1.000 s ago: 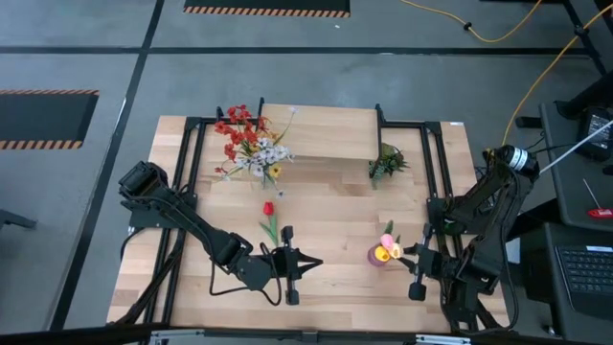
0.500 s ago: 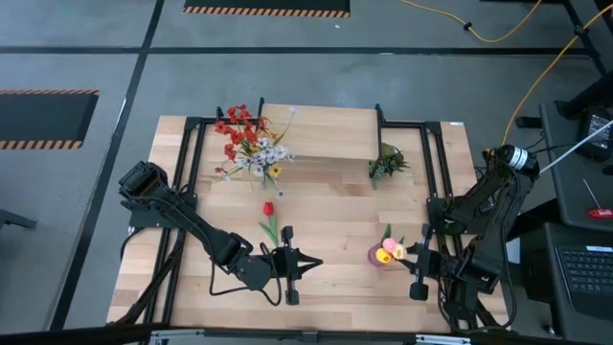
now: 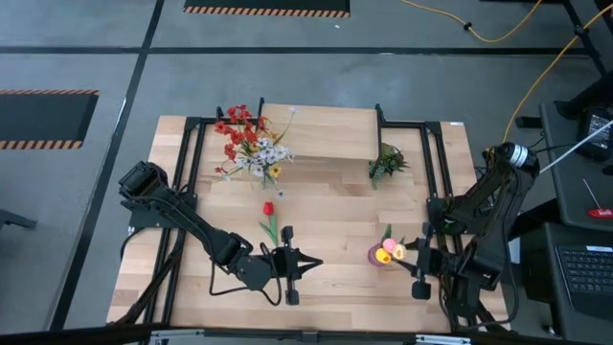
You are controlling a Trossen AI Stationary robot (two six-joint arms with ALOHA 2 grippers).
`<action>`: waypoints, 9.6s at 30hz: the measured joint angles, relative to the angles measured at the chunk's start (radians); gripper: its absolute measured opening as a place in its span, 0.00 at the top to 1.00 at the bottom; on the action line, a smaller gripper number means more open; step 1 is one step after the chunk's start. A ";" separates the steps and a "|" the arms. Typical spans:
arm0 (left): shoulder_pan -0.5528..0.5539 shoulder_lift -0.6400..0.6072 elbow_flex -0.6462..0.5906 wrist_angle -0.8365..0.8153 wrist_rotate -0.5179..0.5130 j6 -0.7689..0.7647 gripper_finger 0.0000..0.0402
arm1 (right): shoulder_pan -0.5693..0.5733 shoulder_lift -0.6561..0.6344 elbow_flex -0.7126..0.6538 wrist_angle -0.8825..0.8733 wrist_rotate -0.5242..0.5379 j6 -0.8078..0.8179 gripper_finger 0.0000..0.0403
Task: Pick and place flowers into a vace then onto a shelf
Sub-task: Put the white flower into the purple vase, then put the red flower into the purple vase
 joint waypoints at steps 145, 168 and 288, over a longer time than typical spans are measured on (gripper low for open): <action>0.000 0.000 0.000 -0.007 0.000 0.000 0.99 | 0.023 -0.019 -0.151 -0.023 0.029 0.181 0.66; 0.000 0.000 0.000 -0.007 0.000 0.000 0.97 | 0.024 -0.020 0.029 -0.240 -0.165 0.162 0.61; 0.166 0.289 0.144 -1.175 0.410 -1.698 0.57 | 0.204 0.214 0.101 -0.284 -0.005 0.286 0.98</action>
